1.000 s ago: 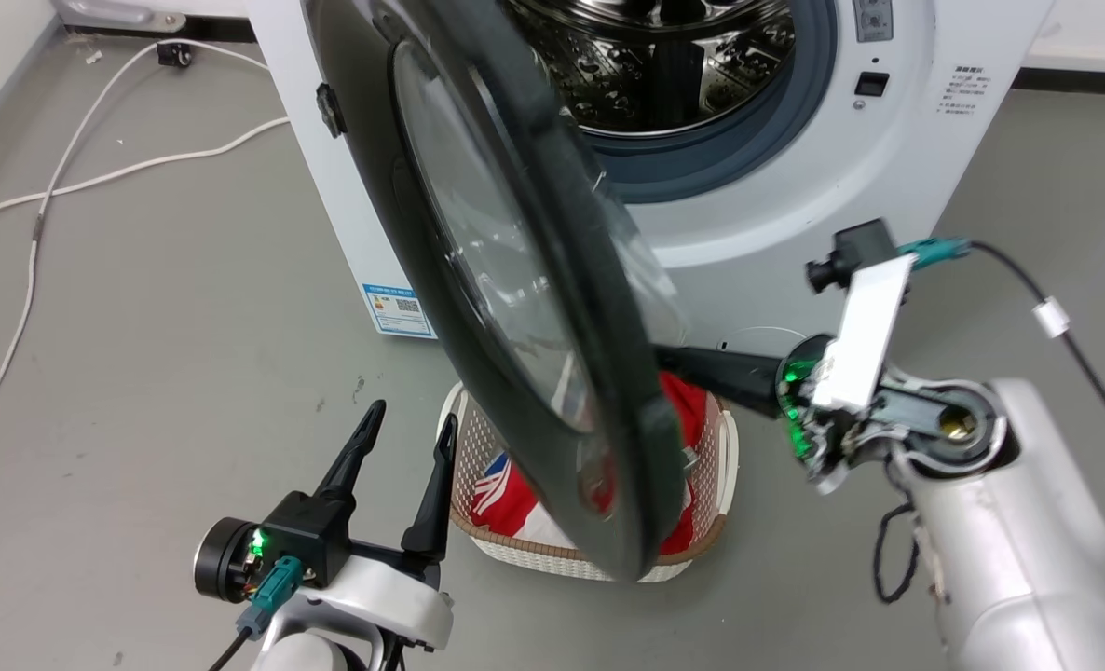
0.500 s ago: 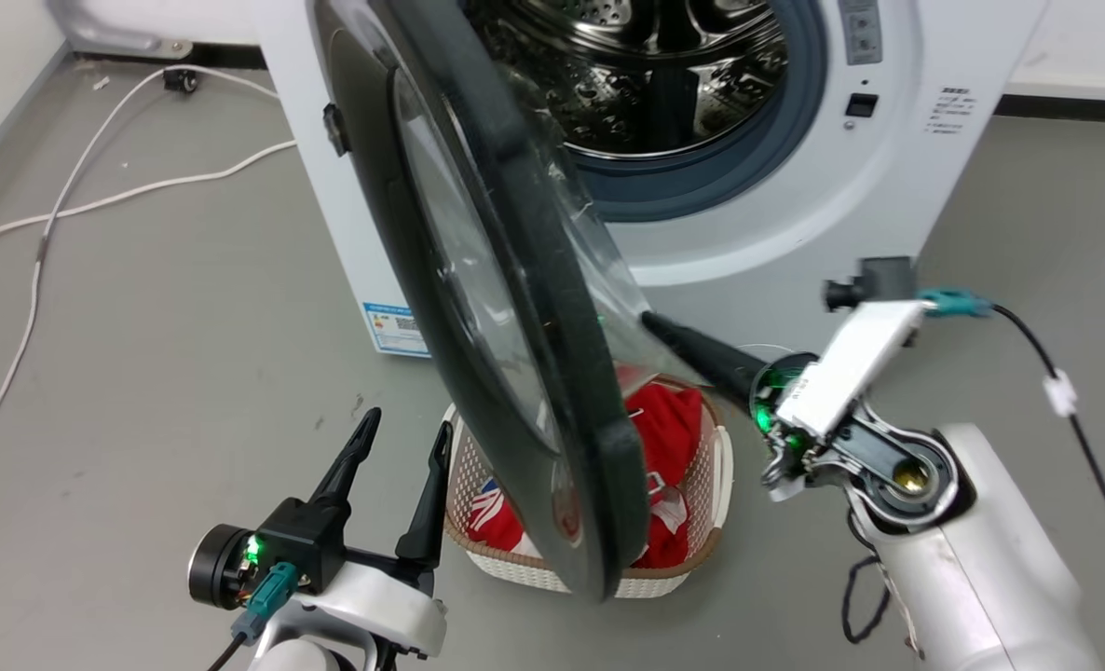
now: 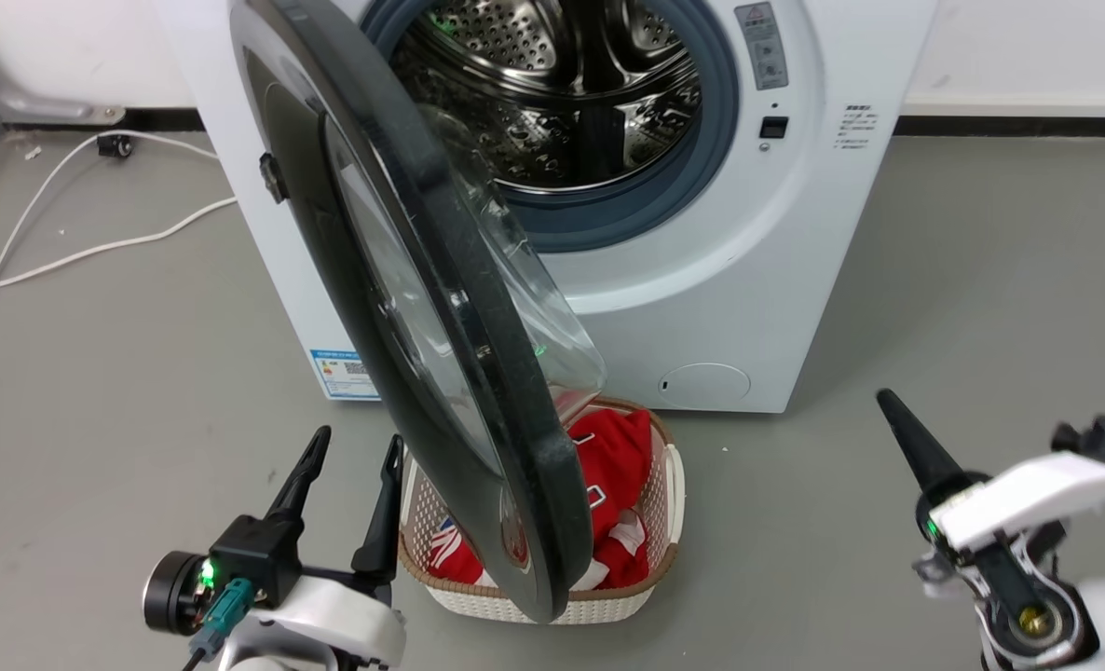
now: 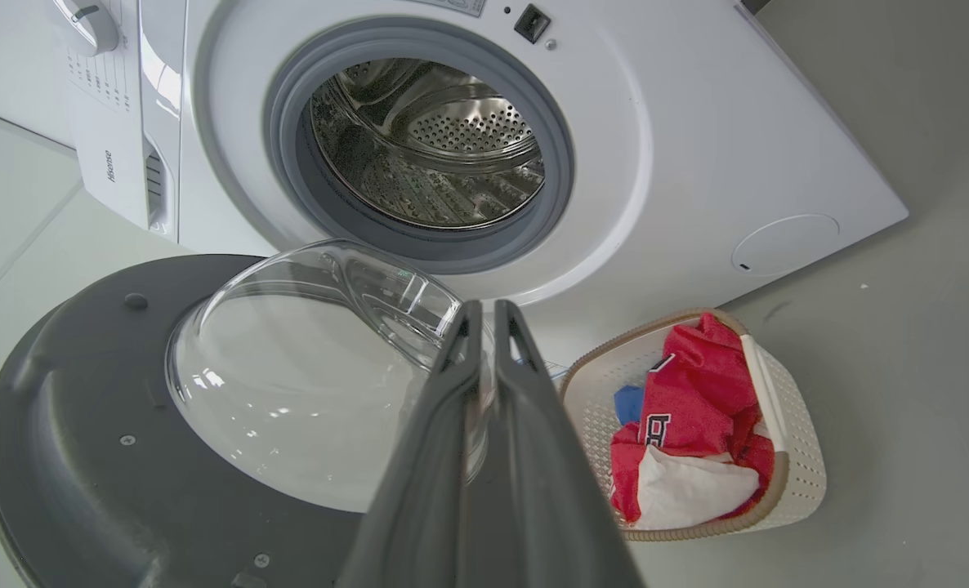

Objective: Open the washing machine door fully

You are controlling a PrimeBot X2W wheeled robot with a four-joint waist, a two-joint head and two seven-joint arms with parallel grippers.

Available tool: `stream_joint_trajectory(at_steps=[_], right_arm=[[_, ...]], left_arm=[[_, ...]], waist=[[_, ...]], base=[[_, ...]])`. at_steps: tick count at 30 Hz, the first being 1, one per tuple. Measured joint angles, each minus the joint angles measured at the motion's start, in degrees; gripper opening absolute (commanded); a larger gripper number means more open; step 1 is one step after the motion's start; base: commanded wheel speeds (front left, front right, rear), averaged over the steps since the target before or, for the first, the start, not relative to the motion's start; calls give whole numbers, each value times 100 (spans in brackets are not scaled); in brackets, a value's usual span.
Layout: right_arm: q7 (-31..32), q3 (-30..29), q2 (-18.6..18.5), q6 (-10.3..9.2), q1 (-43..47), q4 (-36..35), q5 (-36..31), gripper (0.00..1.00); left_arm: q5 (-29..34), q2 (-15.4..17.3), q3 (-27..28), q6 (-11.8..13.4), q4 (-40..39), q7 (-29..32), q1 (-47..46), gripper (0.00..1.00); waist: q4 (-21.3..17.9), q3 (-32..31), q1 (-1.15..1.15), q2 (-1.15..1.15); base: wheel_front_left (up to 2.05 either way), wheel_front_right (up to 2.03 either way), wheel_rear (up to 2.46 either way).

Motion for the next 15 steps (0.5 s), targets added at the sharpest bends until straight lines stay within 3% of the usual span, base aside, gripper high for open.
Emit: stream_joint_trajectory(at_steps=[1,2,3,8,15], right_arm=[[-85,-63,0,0,97,-38,-92,45],[-197,-114,12,0,186,-107,-219,93],[-269,-165,11,0,251,-159,-360,100],[-865,-346,-41,0,459,-477,-1399,100],[-1636,-646,-53,1,526,-1093,-3609,100]], left_arm=[[-26,8,12,19,4,1,31,100],[-34,19,23,22,5,1,51,100],[-36,32,31,23,4,1,54,100],[-94,47,55,51,38,1,63,100],[-154,71,77,116,42,38,84,100]], waist=[[-24,-19,0,0],[-49,-34,0,0],[-69,-44,0,0],[-116,-80,0,0],[-152,-110,0,0]], base=[[0,0,0],[0,0,0],[0,0,0],[0,0,0],[0,0,0]])
